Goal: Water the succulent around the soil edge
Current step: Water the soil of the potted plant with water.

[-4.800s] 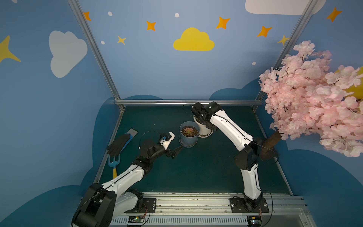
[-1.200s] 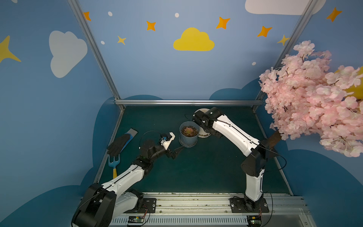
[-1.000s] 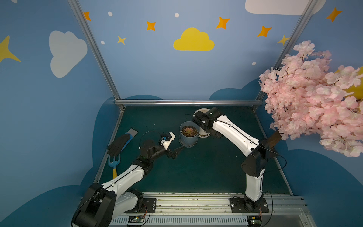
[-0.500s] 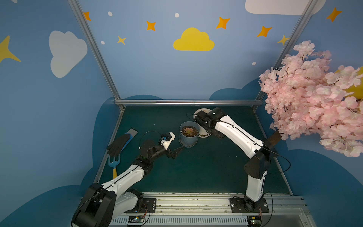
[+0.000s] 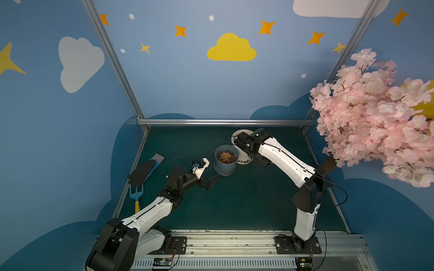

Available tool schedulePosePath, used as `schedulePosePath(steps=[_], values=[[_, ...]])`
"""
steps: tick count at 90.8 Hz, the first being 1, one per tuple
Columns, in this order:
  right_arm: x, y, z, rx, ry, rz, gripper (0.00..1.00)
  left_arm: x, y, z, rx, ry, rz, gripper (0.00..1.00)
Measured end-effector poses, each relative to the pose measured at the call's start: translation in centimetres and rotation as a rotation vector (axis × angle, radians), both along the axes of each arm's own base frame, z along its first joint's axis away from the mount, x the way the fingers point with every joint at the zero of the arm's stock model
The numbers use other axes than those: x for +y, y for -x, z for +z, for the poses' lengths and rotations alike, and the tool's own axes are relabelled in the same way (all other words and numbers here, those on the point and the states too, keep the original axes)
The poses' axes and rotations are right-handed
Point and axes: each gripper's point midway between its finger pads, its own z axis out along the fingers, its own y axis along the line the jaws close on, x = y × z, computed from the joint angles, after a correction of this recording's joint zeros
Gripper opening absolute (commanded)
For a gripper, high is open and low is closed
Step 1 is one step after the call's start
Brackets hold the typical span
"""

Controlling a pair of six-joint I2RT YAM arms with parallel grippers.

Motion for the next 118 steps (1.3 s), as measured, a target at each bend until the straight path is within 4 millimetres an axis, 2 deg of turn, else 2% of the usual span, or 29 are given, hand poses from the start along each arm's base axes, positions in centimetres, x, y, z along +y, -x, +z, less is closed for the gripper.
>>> schedulePosePath(steps=[93, 118], values=[[-1.6, -0.4, 0.3, -0.016, -0.003, -0.049, 0.00, 0.0, 0.0, 0.0, -0.002, 0.000, 0.000, 1.00], [-1.6, -0.9, 1.0, -0.042, -0.007, -0.052, 0.00, 0.1, -0.1, 0.0, -0.001, -0.001, 0.008, 1.00]])
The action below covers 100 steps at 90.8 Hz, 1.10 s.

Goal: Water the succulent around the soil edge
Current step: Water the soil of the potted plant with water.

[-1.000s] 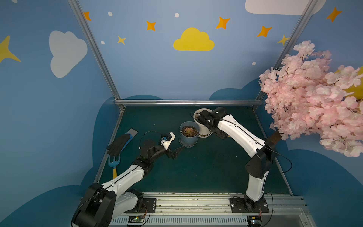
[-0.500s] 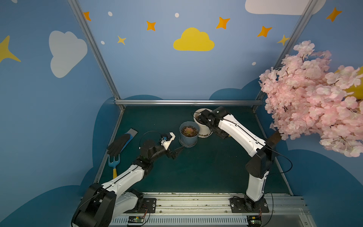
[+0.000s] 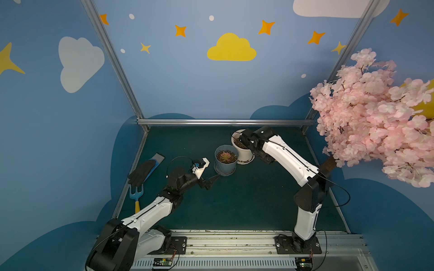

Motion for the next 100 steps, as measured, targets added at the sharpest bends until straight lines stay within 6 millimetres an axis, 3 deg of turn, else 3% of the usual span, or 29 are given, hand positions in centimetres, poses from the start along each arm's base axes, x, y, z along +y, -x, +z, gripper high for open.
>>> schedulePosePath(steps=[100], values=[[0.2, -3.2, -1.4, 0.015, 0.042, -0.023, 0.00, 0.6, -0.4, -0.3, 0.005, -0.005, 0.028, 1.00]])
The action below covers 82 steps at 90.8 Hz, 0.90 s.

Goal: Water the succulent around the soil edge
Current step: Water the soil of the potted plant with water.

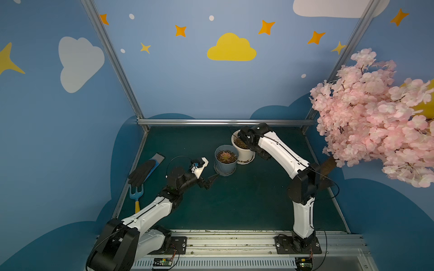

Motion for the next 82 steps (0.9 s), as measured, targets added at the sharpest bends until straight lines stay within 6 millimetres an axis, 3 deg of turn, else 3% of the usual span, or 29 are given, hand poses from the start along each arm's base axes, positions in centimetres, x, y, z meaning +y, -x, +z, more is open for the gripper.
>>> schedulePosePath(steps=[45, 82], values=[[0.5, -1.1, 1.1, -0.048, -0.032, -0.003, 0.00, 0.1, -0.1, -0.1, 0.003, -0.002, 0.003, 1.00], [0.2, -1.0, 0.2, -0.054, -0.160, -0.097, 0.00, 0.0, -0.1, -0.2, 0.005, -0.002, 0.002, 1.00]])
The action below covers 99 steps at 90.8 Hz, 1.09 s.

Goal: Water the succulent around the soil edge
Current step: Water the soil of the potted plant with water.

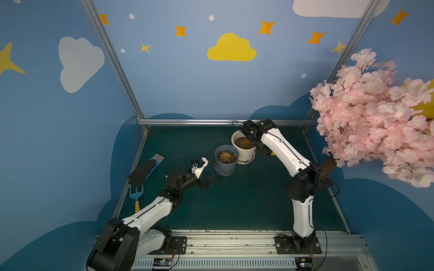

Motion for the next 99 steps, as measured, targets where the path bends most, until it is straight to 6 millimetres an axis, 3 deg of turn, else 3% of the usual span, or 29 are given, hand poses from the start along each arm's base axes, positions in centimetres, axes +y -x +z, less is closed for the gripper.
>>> schedulePosePath(steps=[45, 75, 99], values=[[-0.5, 3.6, 0.8, -0.114, -0.267, -0.049, 0.00, 0.0, 0.0, 0.0, 0.000, 0.000, 0.002, 1.00], [1.0, 3.7, -1.8, -0.274, -0.478, -0.047, 0.00, -0.1, 0.1, 0.3, -0.005, 0.005, -0.002, 1.00], [1.8, 4.1, -1.5, -0.451, -0.728, -0.101, 0.00, -0.3, 0.5, 0.6, -0.017, 0.011, -0.011, 1.00]])
